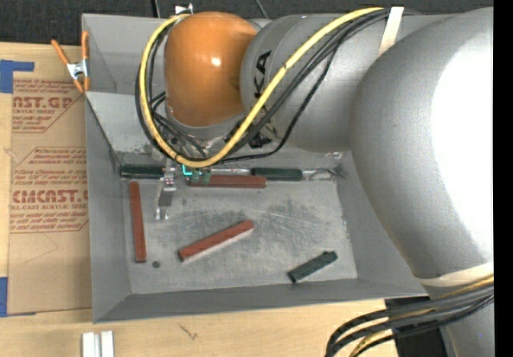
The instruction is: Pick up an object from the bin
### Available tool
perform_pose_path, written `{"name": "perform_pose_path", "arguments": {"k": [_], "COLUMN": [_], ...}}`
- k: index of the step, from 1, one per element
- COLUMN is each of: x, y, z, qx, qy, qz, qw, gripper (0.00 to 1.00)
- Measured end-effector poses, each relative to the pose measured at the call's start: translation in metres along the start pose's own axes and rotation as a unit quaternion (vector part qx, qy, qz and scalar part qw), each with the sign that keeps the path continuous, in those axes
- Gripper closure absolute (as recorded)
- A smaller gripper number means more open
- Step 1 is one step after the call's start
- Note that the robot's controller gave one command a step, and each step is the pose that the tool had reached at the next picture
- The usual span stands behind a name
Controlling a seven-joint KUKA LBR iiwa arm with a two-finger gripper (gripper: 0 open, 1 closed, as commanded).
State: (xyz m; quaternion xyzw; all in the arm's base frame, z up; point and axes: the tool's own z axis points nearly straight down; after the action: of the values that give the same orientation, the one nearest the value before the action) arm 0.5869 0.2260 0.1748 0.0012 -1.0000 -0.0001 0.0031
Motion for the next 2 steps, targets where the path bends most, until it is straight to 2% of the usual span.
{"name": "perform_pose_path", "arguments": {"k": [1,2], "x": [-0.002,0.017], "y": [-0.001,-0.042], "z": [-0.004,0.059], "qx": [-0.001,-0.001], "qy": [-0.0037,-0.0055], "qz": [0.001,0.03], "qw": [1.0,0.9995], "gripper": [0.0,0.0]}}
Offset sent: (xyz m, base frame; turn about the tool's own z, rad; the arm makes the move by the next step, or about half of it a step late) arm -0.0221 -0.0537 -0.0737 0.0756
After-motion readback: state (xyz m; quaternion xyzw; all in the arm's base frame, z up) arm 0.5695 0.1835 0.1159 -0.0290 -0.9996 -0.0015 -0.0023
